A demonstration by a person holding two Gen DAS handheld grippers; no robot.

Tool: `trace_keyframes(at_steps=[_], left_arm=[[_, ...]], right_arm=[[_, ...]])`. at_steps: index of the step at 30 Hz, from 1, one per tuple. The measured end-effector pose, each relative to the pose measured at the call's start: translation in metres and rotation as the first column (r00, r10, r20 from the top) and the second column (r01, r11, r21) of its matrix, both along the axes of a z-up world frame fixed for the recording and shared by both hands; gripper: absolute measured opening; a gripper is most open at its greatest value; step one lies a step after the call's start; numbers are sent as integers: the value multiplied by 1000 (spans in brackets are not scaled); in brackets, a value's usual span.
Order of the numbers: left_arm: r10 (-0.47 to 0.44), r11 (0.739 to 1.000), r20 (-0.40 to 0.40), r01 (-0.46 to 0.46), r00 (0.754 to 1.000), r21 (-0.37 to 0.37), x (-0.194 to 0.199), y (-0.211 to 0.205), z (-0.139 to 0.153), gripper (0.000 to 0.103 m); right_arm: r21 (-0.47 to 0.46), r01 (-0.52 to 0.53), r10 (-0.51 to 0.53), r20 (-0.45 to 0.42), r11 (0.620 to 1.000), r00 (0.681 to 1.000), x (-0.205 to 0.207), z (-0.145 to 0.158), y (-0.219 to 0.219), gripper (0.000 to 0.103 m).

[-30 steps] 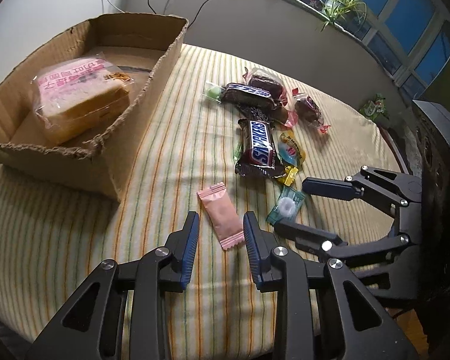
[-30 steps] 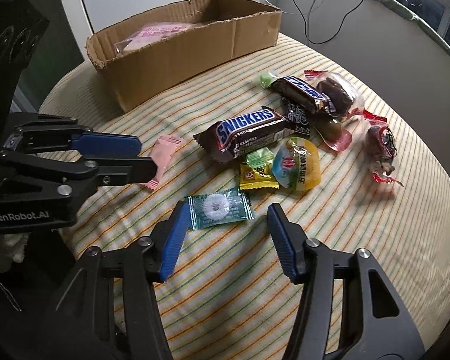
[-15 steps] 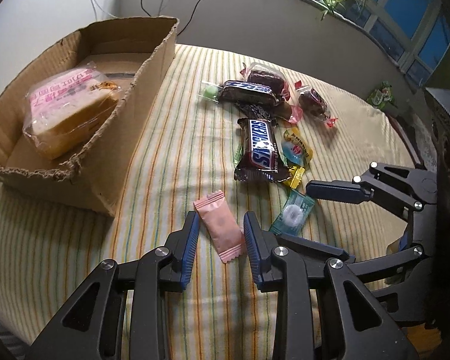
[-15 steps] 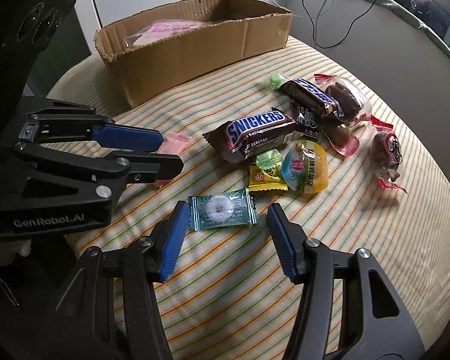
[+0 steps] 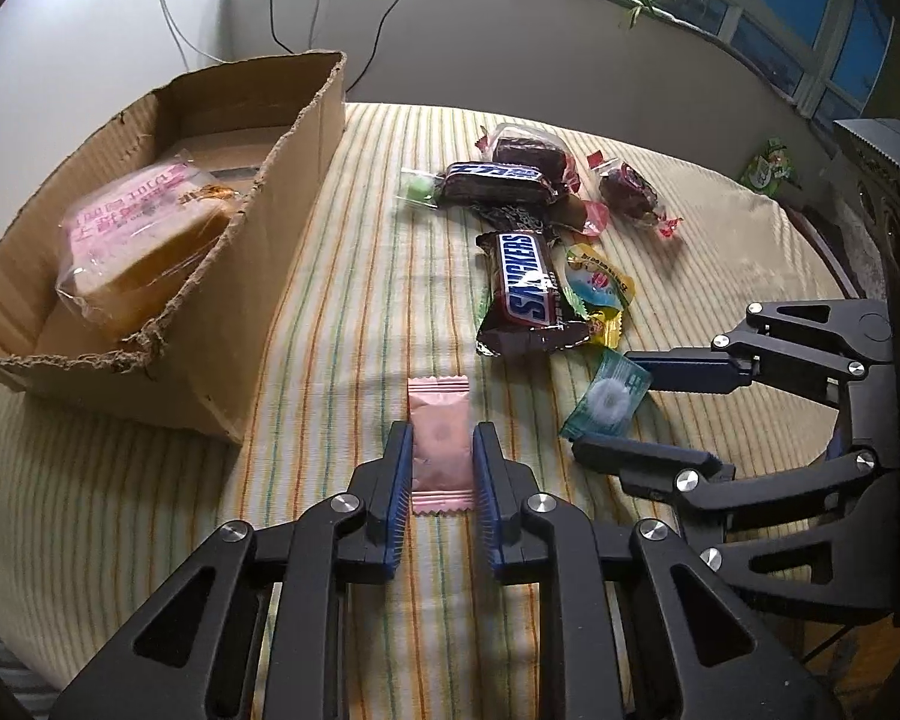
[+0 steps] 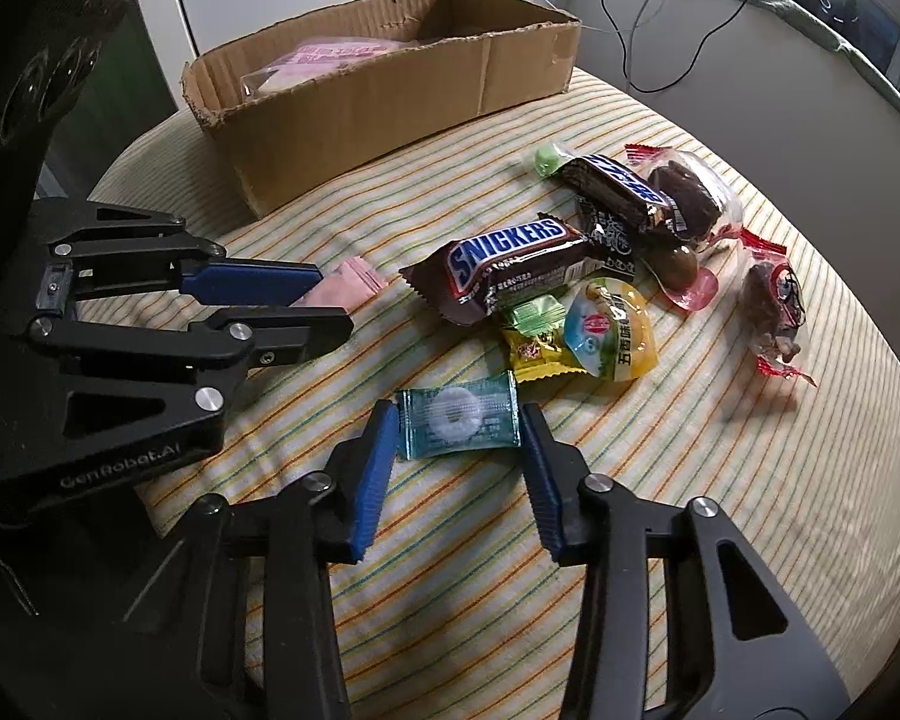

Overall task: Organize snacks
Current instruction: 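Close the right gripper on the green mint packet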

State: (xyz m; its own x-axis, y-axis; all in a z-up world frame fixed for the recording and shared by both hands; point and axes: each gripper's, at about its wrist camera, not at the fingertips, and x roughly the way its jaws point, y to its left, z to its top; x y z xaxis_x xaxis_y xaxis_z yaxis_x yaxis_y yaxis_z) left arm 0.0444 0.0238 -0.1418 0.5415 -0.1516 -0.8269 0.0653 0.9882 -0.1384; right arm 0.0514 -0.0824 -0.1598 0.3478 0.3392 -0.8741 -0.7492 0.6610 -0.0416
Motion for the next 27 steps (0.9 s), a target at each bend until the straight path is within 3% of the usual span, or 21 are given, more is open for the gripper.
trace_keyframes(at_steps=[7,8,9,17,20,27], left_arm=[[7,1000,11,-7,1000,-16,-3,2,1,18],[9,1000,10,-9,1000,-23,-4,3,2,18],[10,1000,11,-10,1000,-25,-5,3,2,18],[8,1000,23,-8,1000,-19,-8,1,1,18],[9,1000,30,-8,1000,-17,-9,1,1,18],[25,999,39,-23,999,-48,-13,6,5,17]], right_arm=[[22,25,-24,-11,999,1000,4,3,-8,35],[33,31,-30,-17,999,999,6,4,-10,31],[47,41,-40,-23,998,999,7,6,-13,21],[31,30,-29,-36,999,999,6,4,-16,19],[41,30,-28,-37,999,999,1,4,-11,7],[67,65,-63,-25,996,998,0,9,-13,5]])
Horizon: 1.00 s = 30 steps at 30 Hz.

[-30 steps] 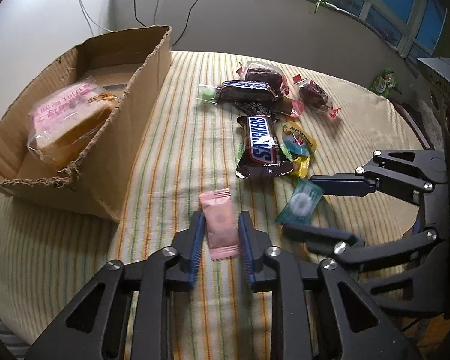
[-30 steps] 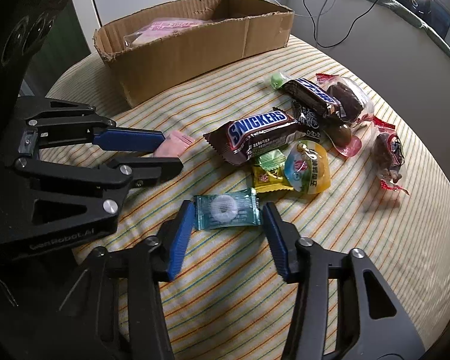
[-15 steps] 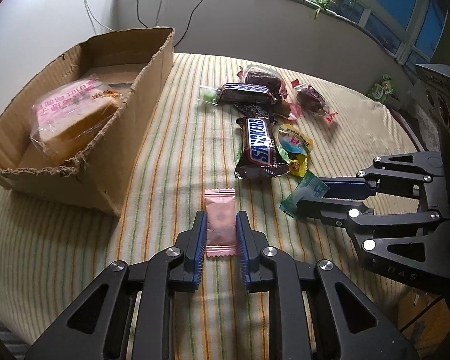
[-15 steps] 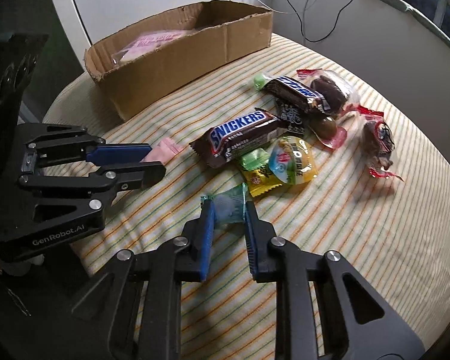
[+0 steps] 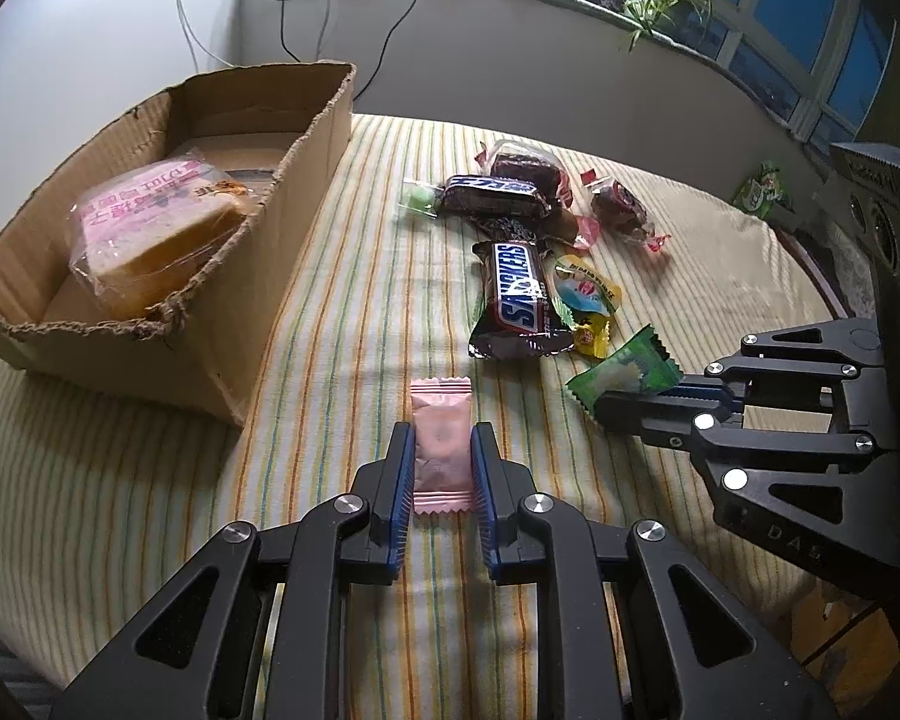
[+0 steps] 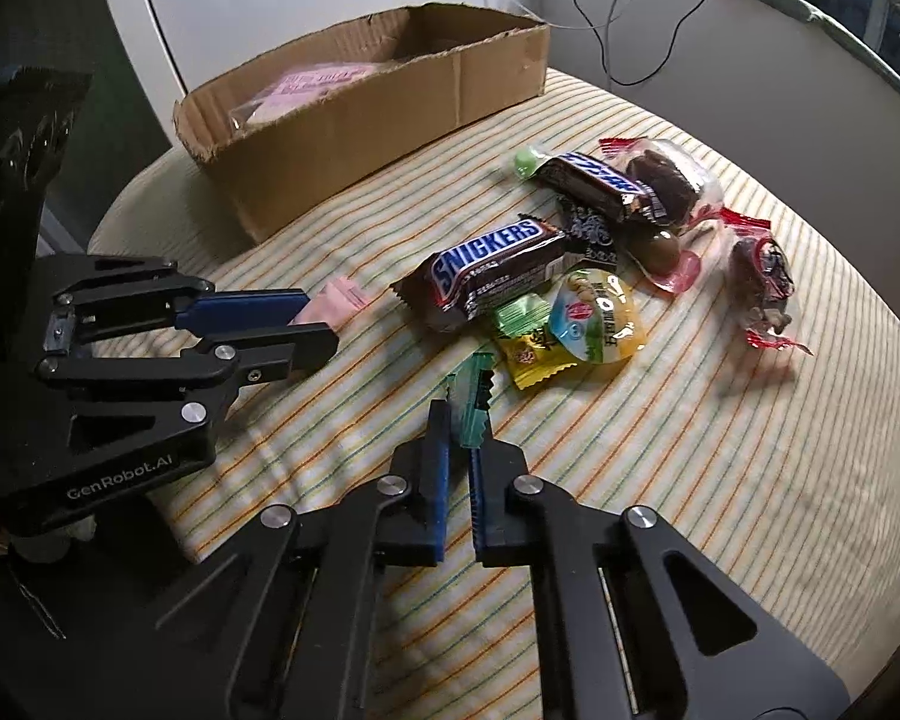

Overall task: Organize snacks
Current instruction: 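Carry the pink candy and green mint into the box and release both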

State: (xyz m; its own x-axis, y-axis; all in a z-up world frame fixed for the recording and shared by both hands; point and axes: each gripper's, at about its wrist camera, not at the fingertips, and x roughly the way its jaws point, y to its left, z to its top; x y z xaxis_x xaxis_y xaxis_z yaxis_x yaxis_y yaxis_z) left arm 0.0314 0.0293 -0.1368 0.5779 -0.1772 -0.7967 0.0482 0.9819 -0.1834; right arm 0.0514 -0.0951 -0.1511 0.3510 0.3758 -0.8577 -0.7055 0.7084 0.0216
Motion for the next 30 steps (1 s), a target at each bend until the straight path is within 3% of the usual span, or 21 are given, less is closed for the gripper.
trace_keyframes(at_steps=[15,30], left_arm=[[23,999,105,-21,994,-28,-1,17,40,17],[118,993,168,-118,979,-11,33,75,65,17]], right_arm=[[59,54,-57,60,997,997,7,38,-13,5],[125,57,-73,122,991,990,63,80,34,5]])
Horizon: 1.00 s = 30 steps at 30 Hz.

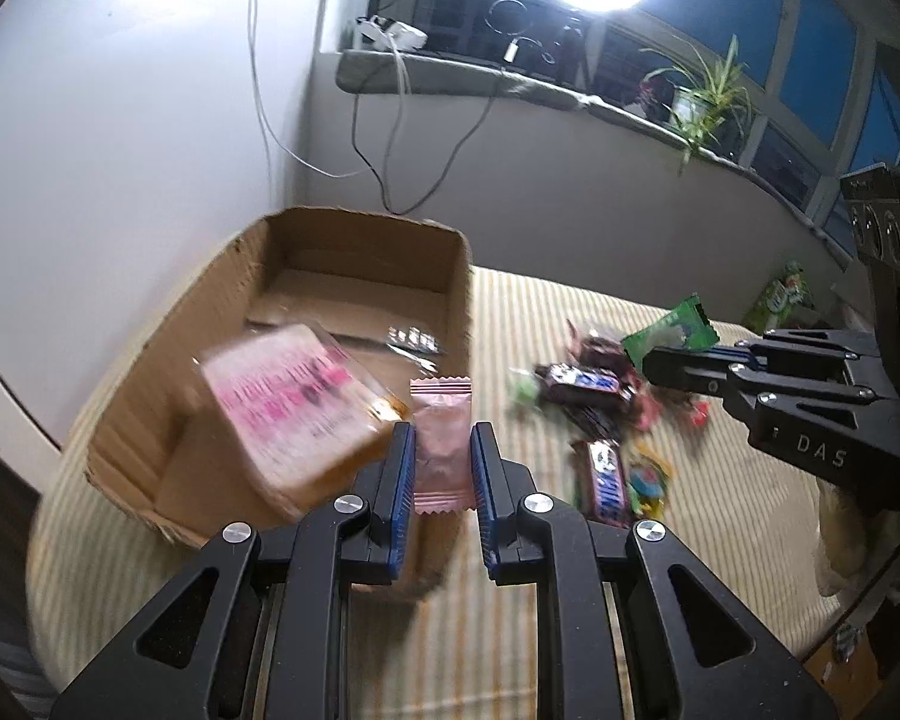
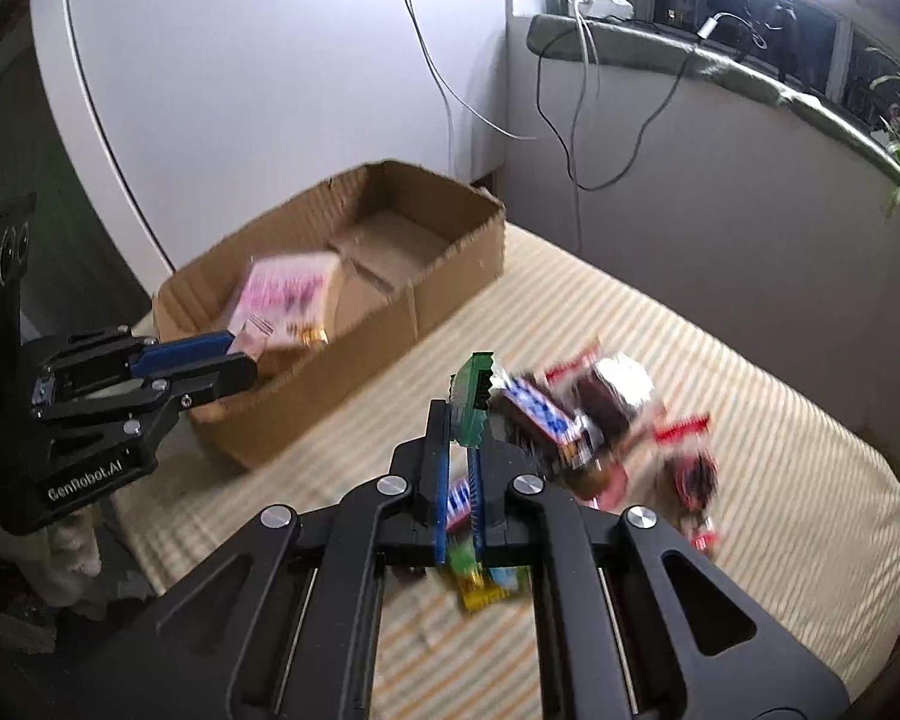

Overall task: Organize snacks
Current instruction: 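Carry the pink candy and green mint into the box and release both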

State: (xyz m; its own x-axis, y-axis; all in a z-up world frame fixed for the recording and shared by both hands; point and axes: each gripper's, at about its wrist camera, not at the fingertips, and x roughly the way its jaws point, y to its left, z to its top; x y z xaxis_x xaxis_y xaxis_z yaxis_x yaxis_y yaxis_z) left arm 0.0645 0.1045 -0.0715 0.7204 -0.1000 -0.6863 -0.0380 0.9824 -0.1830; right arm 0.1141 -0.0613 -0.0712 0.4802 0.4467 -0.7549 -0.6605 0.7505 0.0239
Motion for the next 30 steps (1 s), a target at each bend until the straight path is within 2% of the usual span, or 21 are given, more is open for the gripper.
trace_keyframes(at_steps=[18,30], left_arm=[[52,999,-6,-52,999,4,30,40,-5,17],[62,998,-12,-62,998,11,37,47,-8,17]], right_arm=[[5,-72,72,-9,997,997,51,-3,88,5],[13,-92,92,-45,996,995,67,-16,110,5]])
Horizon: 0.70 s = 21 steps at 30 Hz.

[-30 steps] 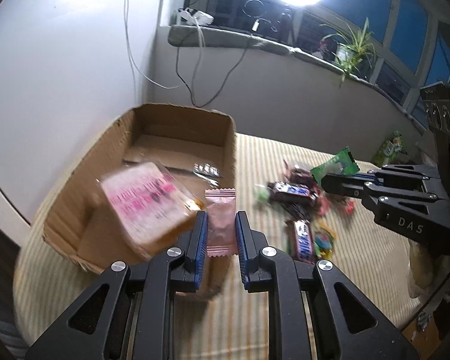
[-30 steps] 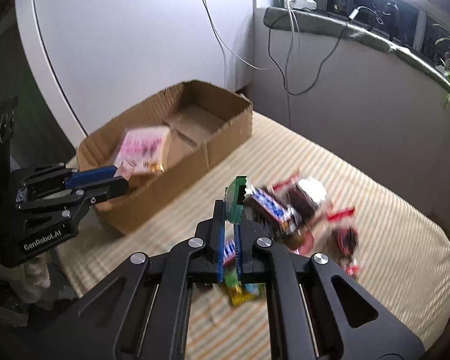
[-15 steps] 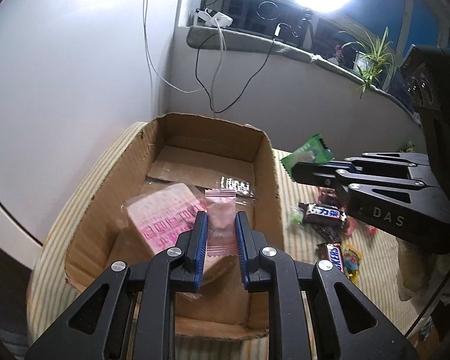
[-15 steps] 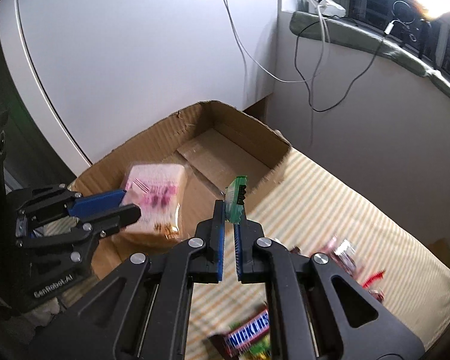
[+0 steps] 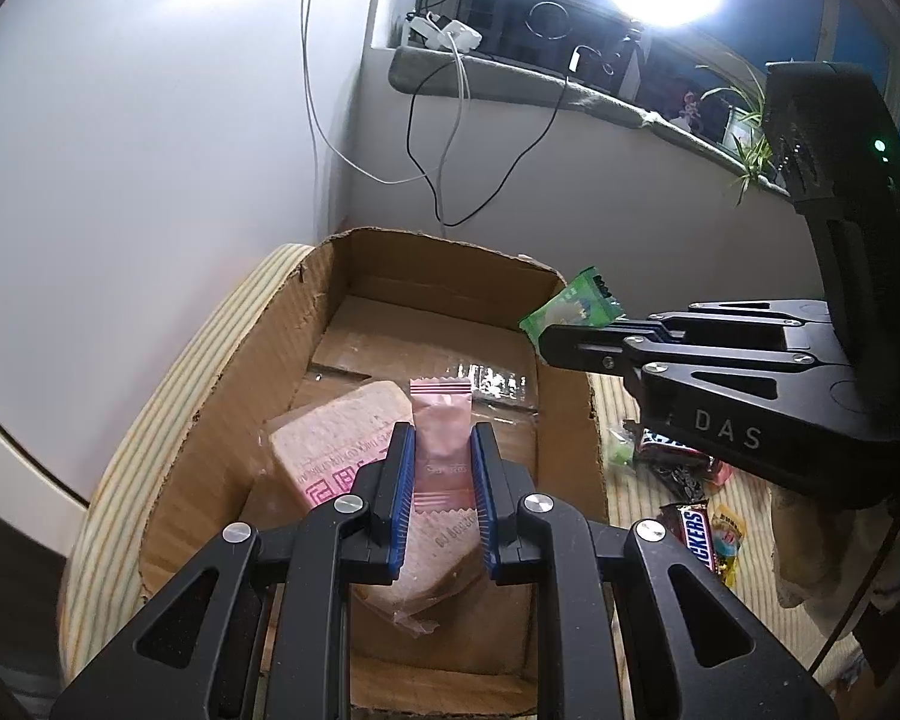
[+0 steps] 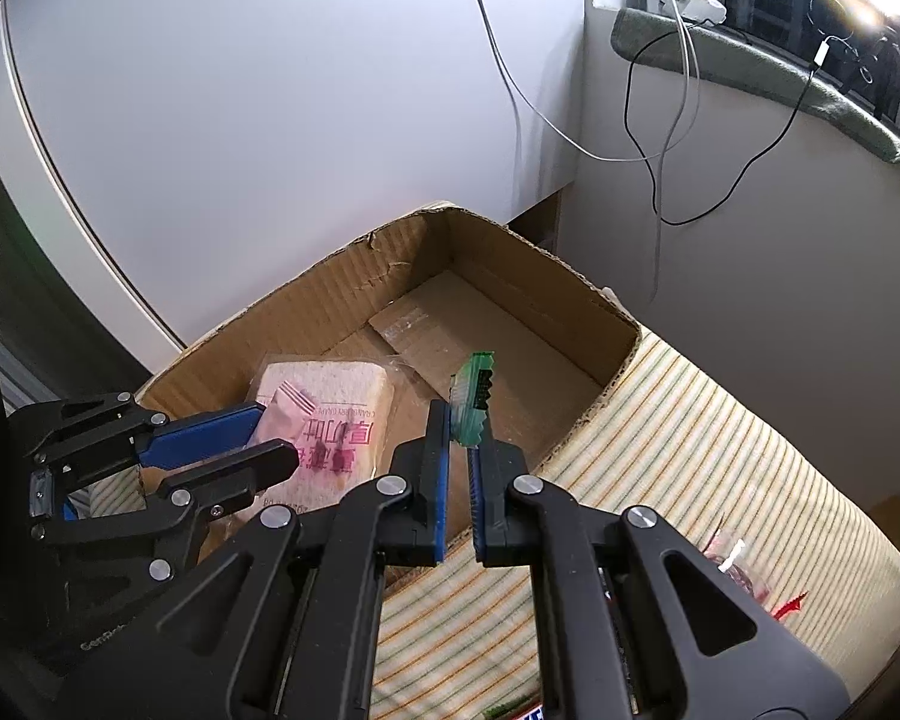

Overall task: Organize snacks
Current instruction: 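Carry the pink candy and green mint into the box and release both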

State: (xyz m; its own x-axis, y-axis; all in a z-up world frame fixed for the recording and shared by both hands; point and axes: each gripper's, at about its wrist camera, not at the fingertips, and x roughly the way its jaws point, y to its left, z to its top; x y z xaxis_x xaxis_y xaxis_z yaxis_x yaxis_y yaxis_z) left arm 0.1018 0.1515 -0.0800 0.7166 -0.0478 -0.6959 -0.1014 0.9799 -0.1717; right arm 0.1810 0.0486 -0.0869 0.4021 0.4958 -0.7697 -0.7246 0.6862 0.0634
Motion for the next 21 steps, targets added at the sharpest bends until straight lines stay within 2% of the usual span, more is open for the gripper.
trace_keyframes(at_steps=[11,15,18,19,21], left_arm=[[8,1000,3,-9,1000,21,0,0,1,19],[14,999,6,-14,1000,28,-3,0,3,22],[14,999,11,-14,1000,41,-5,-2,5,24],[15,999,14,-15,1000,44,-6,-2,6,29],[18,999,23,-19,1000,49,-9,-3,9,33]], right_arm=[[-2,-4,4,5,1000,1000,-1,-3,6,8],[8,-1,0,15,1000,1000,-3,-1,5,42],[11,6,-6,24,1000,1000,-6,2,4,42],[11,9,-9,26,1000,1000,-6,3,3,43],[14,19,-19,34,1000,999,-9,6,0,51]])
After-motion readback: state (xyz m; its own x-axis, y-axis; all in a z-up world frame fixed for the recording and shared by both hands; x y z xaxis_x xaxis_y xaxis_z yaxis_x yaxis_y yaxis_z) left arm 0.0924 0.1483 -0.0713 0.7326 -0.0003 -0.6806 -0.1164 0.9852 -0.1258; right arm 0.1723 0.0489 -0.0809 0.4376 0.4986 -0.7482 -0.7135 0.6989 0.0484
